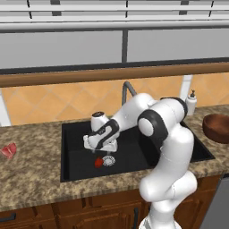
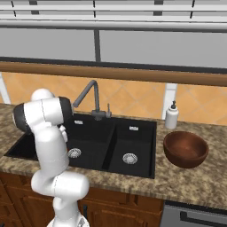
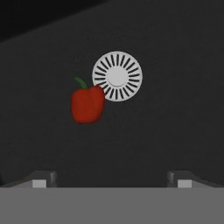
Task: Pick the bell pepper from the sink and place it in the bowl. Then pick the bowl and place it in the microwave. Then close the microwave door and press the start button.
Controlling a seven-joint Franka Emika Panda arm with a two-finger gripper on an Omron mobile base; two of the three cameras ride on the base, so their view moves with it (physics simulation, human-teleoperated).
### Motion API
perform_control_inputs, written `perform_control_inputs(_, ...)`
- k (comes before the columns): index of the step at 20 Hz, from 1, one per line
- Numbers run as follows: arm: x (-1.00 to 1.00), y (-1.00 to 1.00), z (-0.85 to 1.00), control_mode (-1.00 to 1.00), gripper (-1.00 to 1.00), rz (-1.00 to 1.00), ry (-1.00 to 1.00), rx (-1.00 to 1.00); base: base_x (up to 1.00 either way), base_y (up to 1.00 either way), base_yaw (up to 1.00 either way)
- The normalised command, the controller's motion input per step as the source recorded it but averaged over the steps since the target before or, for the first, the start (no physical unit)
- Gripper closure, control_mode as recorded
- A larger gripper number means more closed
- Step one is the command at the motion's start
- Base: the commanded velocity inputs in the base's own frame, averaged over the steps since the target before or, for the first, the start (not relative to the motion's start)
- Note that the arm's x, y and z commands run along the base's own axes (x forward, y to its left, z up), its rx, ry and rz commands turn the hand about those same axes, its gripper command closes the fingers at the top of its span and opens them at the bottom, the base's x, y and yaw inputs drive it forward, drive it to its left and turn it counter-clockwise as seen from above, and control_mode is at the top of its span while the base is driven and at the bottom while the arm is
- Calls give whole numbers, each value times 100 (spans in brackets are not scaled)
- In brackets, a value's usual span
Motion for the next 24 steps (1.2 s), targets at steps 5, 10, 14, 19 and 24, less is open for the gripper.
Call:
perform_control_inputs(5, 2, 22, -18, -100, -100, -6, -4, -4, 0, 0, 0)
perform_control_inputs(10, 7, 8, -20, -100, -100, -6, -3, -2, 0, 0, 0)
perform_control_inputs(14, 4, -6, -1, -100, -100, -1, 0, 0, 0, 0, 0)
perform_control_inputs(19, 15, -19, -2, -100, -100, 0, 0, 1, 0, 0, 0)
perform_control_inputs(24, 19, -17, -7, -100, -100, 0, 0, 1, 0, 0, 0)
